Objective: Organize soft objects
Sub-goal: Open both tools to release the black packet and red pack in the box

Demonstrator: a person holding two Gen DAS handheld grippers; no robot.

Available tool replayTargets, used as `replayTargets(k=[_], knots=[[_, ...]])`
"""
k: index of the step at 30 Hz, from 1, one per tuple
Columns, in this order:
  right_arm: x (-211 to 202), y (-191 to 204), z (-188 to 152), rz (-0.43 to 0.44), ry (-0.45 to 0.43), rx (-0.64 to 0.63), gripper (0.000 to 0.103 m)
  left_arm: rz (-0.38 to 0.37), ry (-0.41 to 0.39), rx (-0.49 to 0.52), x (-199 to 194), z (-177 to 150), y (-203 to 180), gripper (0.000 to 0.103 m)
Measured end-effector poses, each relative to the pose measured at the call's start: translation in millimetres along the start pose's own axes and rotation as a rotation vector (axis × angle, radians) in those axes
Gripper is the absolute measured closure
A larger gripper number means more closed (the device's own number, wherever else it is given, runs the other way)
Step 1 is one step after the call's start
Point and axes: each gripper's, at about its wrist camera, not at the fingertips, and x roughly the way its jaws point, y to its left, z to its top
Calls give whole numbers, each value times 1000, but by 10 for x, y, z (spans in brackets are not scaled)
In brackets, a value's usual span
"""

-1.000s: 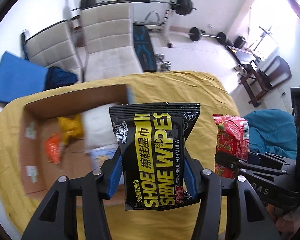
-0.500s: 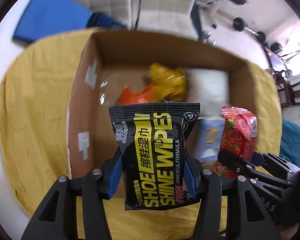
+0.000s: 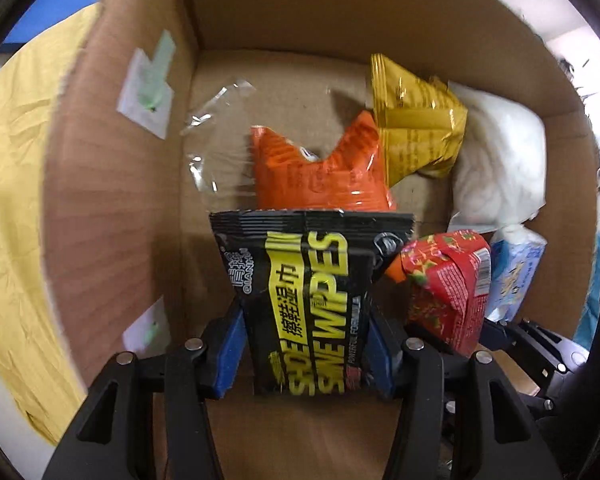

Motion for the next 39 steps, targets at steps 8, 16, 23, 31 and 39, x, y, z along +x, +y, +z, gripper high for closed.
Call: replayTargets(k=[8, 16, 23, 31, 39], knots=[[195, 97, 140, -46, 26, 14, 55, 8, 20, 10, 147, -24, -103, 50], [266, 277, 245, -72, 24, 10, 51, 8, 13, -15, 113, -105, 27, 50], [119, 365, 242, -87, 0, -15, 51, 11, -2, -18, -1, -202, 5, 50], [-193, 183, 182, -104, -63, 10, 48, 31, -93, -40, -375, -327, -43, 46], [-567, -23, 91, -162, -159, 16, 10, 72, -191, -11, -743, -496, -200, 20]])
